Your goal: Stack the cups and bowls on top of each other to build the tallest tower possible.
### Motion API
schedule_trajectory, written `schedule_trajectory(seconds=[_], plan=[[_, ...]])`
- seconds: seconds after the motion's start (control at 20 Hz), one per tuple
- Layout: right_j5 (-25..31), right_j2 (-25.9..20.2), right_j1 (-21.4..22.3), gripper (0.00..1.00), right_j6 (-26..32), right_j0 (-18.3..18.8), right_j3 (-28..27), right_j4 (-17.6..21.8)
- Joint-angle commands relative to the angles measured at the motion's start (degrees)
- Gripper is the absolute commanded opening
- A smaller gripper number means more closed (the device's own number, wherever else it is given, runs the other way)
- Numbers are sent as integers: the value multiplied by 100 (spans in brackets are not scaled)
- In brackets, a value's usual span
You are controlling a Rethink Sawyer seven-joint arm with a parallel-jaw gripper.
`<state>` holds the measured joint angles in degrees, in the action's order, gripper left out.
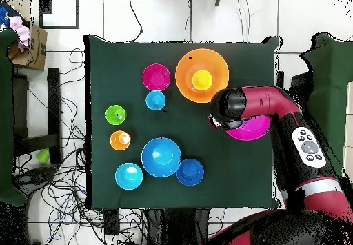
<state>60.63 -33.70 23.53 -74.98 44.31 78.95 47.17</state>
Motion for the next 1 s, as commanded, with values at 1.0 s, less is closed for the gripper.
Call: schedule_trajectory(seconds=[1.0], plan=[[2167,-191,1347,0,1571,-734,-218,-233]])
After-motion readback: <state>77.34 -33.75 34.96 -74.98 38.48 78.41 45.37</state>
